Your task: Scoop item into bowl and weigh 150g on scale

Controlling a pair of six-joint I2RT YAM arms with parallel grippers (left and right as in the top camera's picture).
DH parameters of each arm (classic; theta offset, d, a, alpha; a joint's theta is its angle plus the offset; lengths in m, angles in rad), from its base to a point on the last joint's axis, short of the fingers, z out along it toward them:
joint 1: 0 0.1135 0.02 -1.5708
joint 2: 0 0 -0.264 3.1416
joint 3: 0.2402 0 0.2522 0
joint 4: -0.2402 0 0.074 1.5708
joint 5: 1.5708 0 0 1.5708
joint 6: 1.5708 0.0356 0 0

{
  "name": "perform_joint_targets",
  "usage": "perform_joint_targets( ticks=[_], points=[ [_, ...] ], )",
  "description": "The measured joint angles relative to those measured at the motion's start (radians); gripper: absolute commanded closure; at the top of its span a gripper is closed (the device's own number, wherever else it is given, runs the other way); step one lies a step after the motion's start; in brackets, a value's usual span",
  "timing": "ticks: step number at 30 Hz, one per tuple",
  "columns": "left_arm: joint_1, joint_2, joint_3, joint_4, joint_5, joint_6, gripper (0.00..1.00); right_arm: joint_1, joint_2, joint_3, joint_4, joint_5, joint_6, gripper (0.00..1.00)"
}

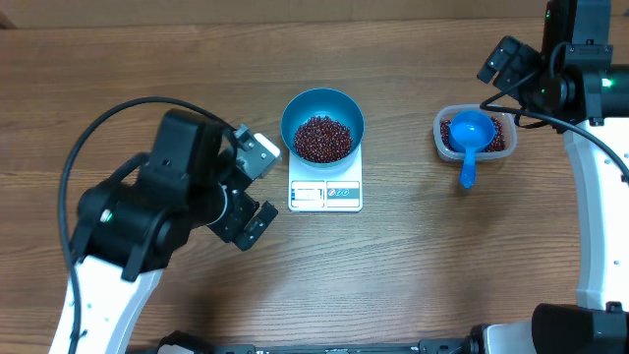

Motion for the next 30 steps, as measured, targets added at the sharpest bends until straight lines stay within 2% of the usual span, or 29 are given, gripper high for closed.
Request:
perform_joint_targets(
  ticks=[6, 10, 21, 30],
  points=[
    [0.011, -0.065, -0.011, 0.139, -0.056, 0.043, 0.00, 0.000, 0.000, 0.000, 0.000, 0.000, 0.000, 0.00],
    [0.038, -0.116, -0.091, 0.276, -0.072, 0.101, 0.00, 0.000, 0.000, 0.000, 0.000, 0.000, 0.000, 0.00],
    [0.124, -0.366, -0.558, 0.886, -0.072, 0.152, 0.00, 0.000, 0.000, 0.000, 0.000, 0.000, 0.000, 0.00],
    [0.283, -0.634, -0.911, 1.319, 0.049, 0.158, 0.01, 0.000, 0.000, 0.000, 0.000, 0.000, 0.000, 0.00]
  ],
)
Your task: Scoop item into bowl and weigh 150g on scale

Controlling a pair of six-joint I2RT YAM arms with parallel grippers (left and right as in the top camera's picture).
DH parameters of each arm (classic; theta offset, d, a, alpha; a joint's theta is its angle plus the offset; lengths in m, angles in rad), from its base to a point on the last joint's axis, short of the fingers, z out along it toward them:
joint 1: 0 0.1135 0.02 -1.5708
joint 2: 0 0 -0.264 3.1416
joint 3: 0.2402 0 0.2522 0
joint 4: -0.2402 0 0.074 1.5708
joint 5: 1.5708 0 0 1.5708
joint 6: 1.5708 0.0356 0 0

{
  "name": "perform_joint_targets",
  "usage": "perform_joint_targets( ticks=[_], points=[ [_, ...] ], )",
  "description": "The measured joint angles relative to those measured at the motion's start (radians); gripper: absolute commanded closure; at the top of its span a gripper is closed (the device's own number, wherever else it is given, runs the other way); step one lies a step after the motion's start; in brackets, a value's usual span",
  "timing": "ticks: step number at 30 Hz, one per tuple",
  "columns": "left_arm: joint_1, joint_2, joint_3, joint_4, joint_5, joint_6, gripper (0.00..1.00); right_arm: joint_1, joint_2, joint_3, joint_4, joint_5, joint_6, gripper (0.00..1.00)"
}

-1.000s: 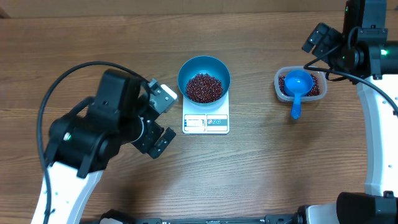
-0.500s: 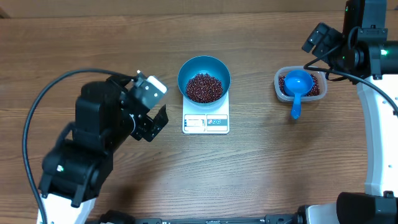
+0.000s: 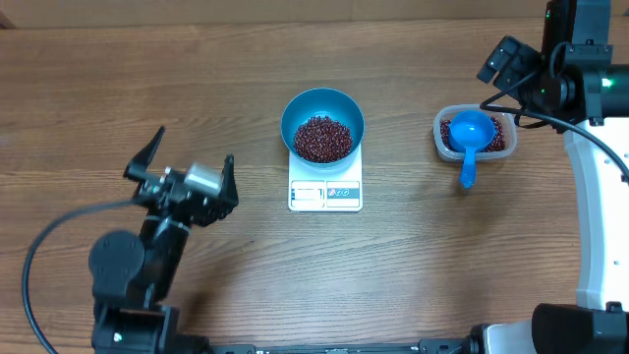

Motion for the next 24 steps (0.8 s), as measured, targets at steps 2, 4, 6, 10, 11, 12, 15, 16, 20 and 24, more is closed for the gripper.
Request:
perform_joint_targets(
  ticks=[2, 4, 6, 10, 11, 12, 15, 16, 20, 24],
  points=[
    [0.032, -0.047, -0.061, 0.055, 0.034, 0.000, 0.00, 0.000, 0.000, 0.000, 0.000, 0.000, 0.000, 0.00],
    [0.060, -0.092, -0.112, 0.091, 0.056, -0.002, 0.00, 0.000, 0.000, 0.000, 0.000, 0.001, 0.000, 0.00],
    [0.088, -0.146, -0.159, 0.117, 0.072, -0.012, 0.00, 0.000, 0.000, 0.000, 0.000, 0.001, 0.000, 0.00],
    [0.140, -0.248, -0.224, 0.127, 0.086, -0.076, 0.00, 0.000, 0.000, 0.000, 0.000, 0.001, 0.000, 0.00],
    [0.151, -0.269, -0.237, 0.129, 0.086, -0.097, 0.00, 0.000, 0.000, 0.000, 0.000, 0.001, 0.000, 0.00],
    [0.161, -0.289, -0.249, 0.130, 0.085, -0.125, 0.00, 0.000, 0.000, 0.000, 0.000, 0.001, 0.000, 0.00],
    [0.177, -0.345, -0.285, 0.126, 0.057, -0.231, 0.00, 0.000, 0.000, 0.000, 0.000, 0.003, 0.000, 0.00],
    [0.179, -0.363, -0.298, 0.121, 0.040, -0.276, 0.00, 0.000, 0.000, 0.000, 0.001, 0.003, 0.000, 0.00],
    [0.181, -0.419, -0.350, 0.101, -0.038, -0.429, 0.01, 0.000, 0.000, 0.000, 0.000, 0.003, 0.000, 0.00],
    [0.181, -0.466, -0.412, 0.103, -0.080, -0.493, 0.00, 0.000, 0.000, 0.000, 0.000, 0.003, 0.000, 0.00]
  ],
)
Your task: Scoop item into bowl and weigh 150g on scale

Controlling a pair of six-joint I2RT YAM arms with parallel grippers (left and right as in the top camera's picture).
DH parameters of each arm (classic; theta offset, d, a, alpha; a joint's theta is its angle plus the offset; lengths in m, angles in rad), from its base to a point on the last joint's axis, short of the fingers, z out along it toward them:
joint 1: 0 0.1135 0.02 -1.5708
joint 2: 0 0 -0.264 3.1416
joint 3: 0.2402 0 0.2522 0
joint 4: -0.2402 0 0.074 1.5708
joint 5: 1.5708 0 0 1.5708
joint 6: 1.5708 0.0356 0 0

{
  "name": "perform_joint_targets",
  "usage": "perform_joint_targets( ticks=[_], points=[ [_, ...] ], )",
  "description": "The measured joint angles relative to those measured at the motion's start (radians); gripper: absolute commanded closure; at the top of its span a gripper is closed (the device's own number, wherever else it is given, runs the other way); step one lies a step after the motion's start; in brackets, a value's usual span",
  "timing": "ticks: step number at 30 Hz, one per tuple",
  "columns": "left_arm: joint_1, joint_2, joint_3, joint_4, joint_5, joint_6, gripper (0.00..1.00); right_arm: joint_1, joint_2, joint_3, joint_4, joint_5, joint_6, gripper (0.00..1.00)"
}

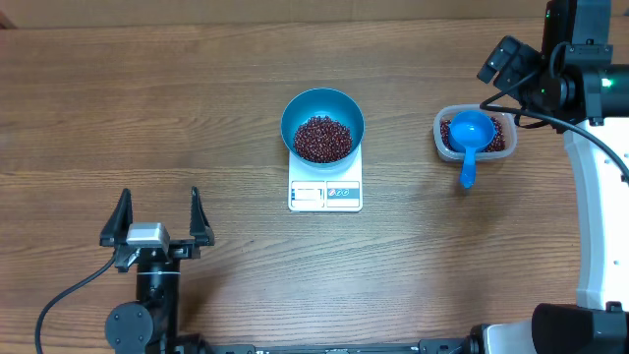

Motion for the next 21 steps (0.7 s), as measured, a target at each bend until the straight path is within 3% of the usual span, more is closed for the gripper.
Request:
perform_joint_targets(
  ticks=[8, 21],
  points=[
    [0.000, -0.085, -0.162, 0.059, -0.021, -0.042, 0.00, 0.000, 0.000, 0.000, 0.000, 0.000, 0.000, 0.00],
    [0.000, -0.087, -0.180, -0.153, -0.051, -0.039, 0.00, 0.000, 0.000, 0.000, 0.000, 0.000, 0.001, 0.00]
  ],
)
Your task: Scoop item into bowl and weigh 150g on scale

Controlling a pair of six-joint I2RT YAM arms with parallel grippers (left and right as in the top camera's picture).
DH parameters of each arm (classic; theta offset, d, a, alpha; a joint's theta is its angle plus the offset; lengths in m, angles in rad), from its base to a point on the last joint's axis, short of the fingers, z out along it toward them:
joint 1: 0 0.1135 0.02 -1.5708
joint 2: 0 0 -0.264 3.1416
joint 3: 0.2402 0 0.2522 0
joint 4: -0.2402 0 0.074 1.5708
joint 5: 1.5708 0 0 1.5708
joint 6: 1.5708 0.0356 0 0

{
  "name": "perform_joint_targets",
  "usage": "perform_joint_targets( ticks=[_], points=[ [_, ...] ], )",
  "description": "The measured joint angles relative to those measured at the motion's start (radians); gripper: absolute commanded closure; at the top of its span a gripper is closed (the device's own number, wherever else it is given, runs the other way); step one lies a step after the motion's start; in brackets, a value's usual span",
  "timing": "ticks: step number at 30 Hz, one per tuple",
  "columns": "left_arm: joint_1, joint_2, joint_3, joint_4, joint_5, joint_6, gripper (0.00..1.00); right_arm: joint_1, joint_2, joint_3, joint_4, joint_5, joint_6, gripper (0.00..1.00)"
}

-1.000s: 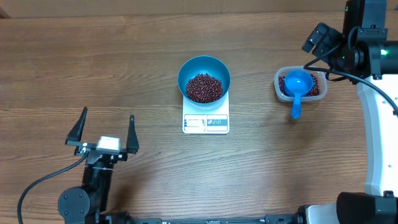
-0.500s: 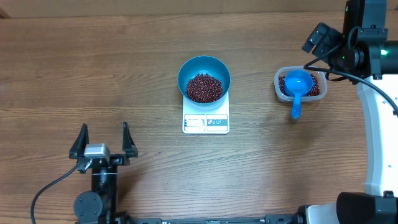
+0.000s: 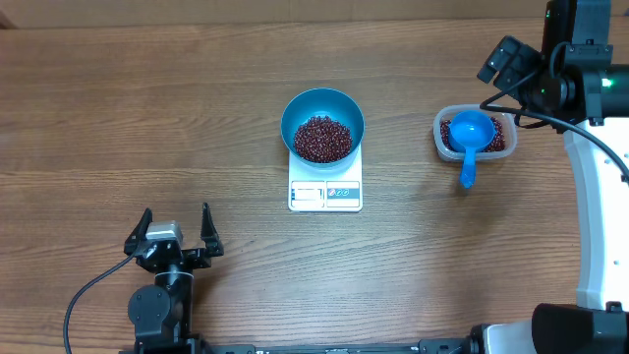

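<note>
A blue bowl [image 3: 322,103] holding dark red beans [image 3: 322,138] stands on the white scale [image 3: 325,194] at mid-table. To the right, a clear container [image 3: 501,138] of beans has the blue scoop [image 3: 470,136] resting in it, handle pointing toward the front. My left gripper [image 3: 176,210] is open and empty near the front left edge, far from the scale. The right arm's end [image 3: 507,61] hangs at the far right just behind the container. Its fingers cannot be made out.
The right arm's white link [image 3: 600,197] runs along the right edge, with a black cable [image 3: 531,116] looping near the container. The left arm's base [image 3: 157,315] and its cable [image 3: 93,295] sit at the front left edge.
My left gripper, still open and empty, has shifted slightly right and closer to the front edge. Bowl, scale, scoop and right arm are unchanged.
My left arm first reached in beside the scale, its gripper just left of the bowl. Then it stood open further left, away from the scale, then near the front left edge, where it now rests. The scoop stayed in the container throughout.
</note>
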Motion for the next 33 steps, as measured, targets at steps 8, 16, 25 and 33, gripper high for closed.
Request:
perform_joint_targets(
  ticks=[8, 16, 25, 33],
  points=[
    [0.021, 0.000, 0.000, -0.001, 0.000, 0.053, 0.00, 0.000, 0.000, 0.000, -0.001, 0.000, -0.001, 0.00],
    [0.026, 0.000, 0.000, -0.002, -0.003, 0.058, 0.00, 0.000, 0.000, 0.000, 0.000, 0.000, -0.001, 0.00],
    [0.026, 0.000, 0.000, -0.002, -0.003, 0.060, 0.00, 0.000, 0.000, 0.000, 0.000, 0.000, 0.000, 0.00],
    [0.026, 0.000, 0.000, -0.001, -0.003, 0.060, 0.00, 0.000, 0.000, 0.000, -0.001, 0.000, 0.000, 0.00]
  ],
)
